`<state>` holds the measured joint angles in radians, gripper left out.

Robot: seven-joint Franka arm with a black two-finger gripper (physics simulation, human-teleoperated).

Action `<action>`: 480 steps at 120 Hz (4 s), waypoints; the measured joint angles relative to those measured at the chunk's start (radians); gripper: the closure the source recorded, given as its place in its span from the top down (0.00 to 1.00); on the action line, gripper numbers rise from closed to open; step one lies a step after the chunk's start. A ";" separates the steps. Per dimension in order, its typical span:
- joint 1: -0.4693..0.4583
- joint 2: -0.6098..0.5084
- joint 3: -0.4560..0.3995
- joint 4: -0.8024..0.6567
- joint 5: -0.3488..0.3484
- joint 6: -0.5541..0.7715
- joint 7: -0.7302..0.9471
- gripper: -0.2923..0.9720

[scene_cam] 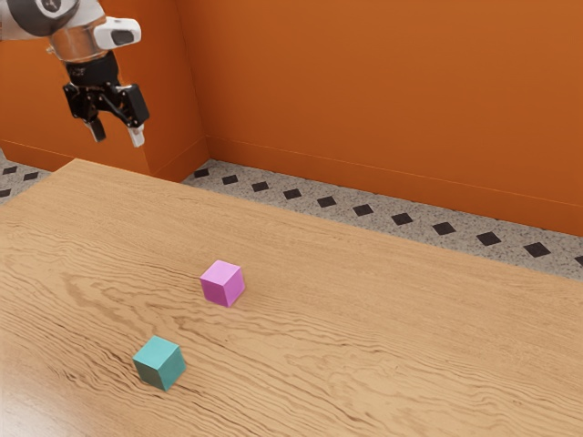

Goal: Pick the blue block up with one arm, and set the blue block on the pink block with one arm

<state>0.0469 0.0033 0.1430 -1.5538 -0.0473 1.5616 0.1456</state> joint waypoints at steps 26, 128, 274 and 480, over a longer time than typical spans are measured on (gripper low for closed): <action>0.015 -0.001 -0.005 -0.234 -0.005 0.144 -0.002 0.75; -0.023 -0.101 -0.099 -0.992 0.033 0.837 -0.032 0.73; -0.046 -0.071 -0.111 -1.055 -0.025 0.889 0.047 0.56; -0.030 0.370 -0.115 -0.169 -0.023 0.440 -0.039 0.65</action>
<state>0.0164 0.3738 0.0276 -1.7231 -0.0701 2.0014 0.1064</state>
